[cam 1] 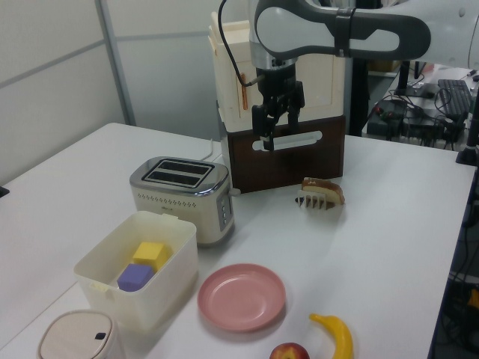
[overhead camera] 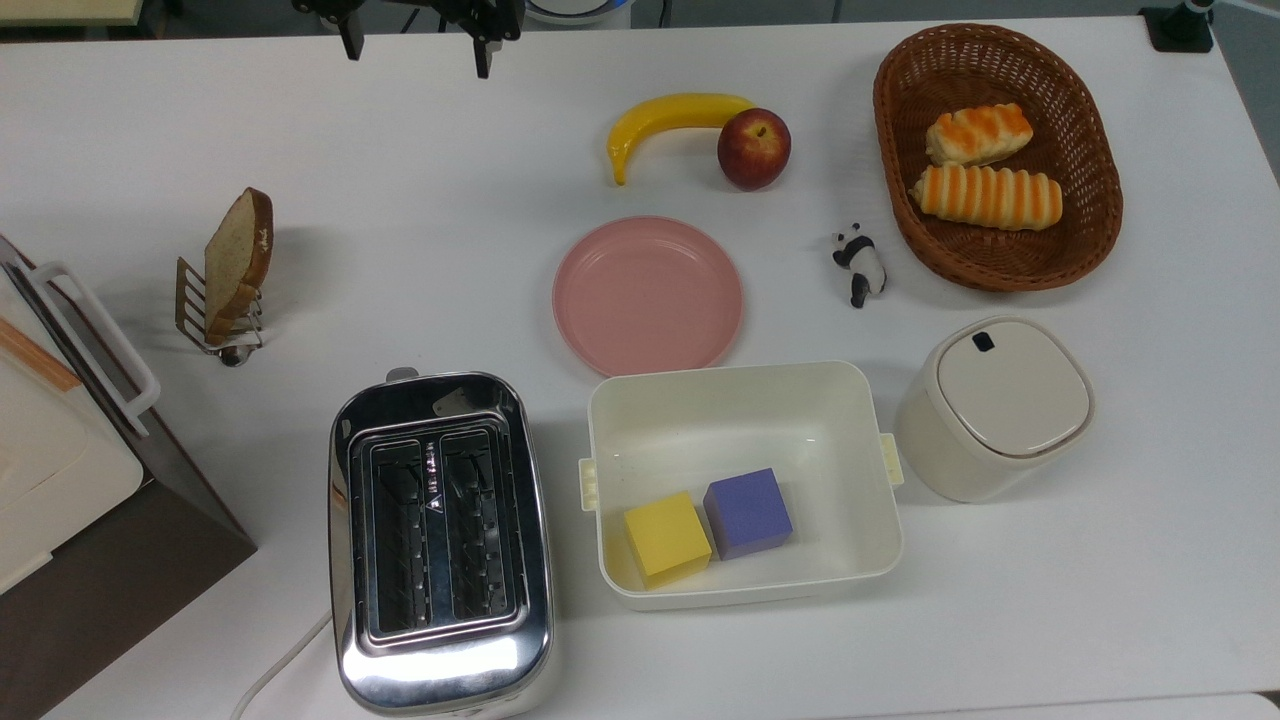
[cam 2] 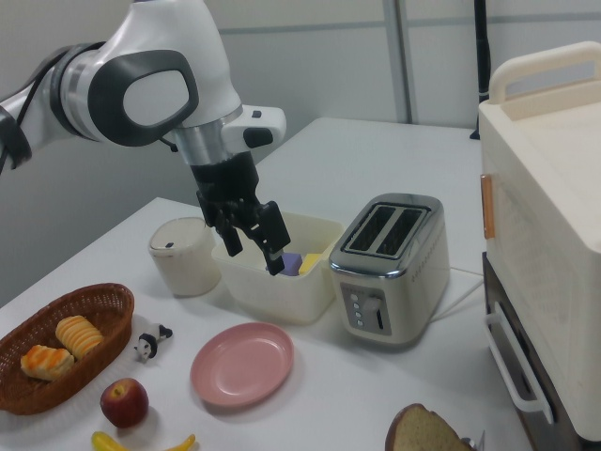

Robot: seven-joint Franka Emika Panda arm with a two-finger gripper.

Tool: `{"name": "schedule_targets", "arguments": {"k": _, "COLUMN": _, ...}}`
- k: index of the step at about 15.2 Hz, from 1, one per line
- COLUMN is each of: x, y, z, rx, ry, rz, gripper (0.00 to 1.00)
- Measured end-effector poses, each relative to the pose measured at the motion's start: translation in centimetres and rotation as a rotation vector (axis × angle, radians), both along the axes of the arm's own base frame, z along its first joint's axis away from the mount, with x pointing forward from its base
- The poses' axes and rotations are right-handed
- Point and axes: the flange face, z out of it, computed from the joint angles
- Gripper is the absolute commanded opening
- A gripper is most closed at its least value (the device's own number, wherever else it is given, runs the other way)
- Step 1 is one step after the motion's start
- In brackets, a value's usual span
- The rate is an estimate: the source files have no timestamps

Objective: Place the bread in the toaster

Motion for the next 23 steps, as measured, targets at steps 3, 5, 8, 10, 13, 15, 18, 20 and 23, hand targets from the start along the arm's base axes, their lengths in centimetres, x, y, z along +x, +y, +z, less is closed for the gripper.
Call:
{"name": "schedule_targets", "arguments": {"k": 3, "x": -0.27, "y": 0.12, "z": -0.23, "rx": 0.003, "ry": 0.028, "rz": 0.024, "gripper": 1.00}}
{"name": "schedule_targets", "arguments": {"k": 5, "x": -0.28, "y": 0.12, "z": -0.24, "rx": 0.003, "ry": 0.029, "rz": 0.028, "gripper": 1.00}}
{"name": "schedule_targets", "arguments": {"k": 8, "x": -0.28, "y": 0.12, "z": -0.24, "rx": 0.003, "ry": 0.029, "rz": 0.029, "gripper": 1.00}}
{"name": "schedule_targets", "arguments": {"k": 10, "x": -0.28, "y": 0.11, "z": -0.24, "rx": 0.003, "ry": 0.029, "rz": 0.030, "gripper": 1.00}}
{"name": "schedule_targets", "arguments": {"k": 13, "x": -0.29, "y": 0.10, "z": -0.24, "rx": 0.003, "ry": 0.029, "rz": 0.030, "gripper": 1.00}}
{"name": "schedule_targets", "arguments": {"k": 15, "x": -0.29, "y": 0.09, "z": -0.25, "rx": 0.003, "ry": 0.029, "rz": 0.030, "gripper": 1.00}}
{"name": "schedule_targets", "arguments": {"k": 18, "x": -0.29, "y": 0.09, "z": -0.44, "rx": 0.004, "ry": 0.034, "rz": 0.041, "gripper": 1.00}}
{"name": "schedule_targets", "arguments": {"k": 20, "x": -0.29, "y": 0.09, "z": -0.53, "rx": 0.004, "ry": 0.036, "rz": 0.049, "gripper": 1.00}}
{"name": "schedule_targets", "arguments": {"k": 23, "x": -0.29, "y": 0.09, "z": -0.57, "rx": 0.005, "ry": 0.038, "rz": 0.066, "gripper": 1.00}}
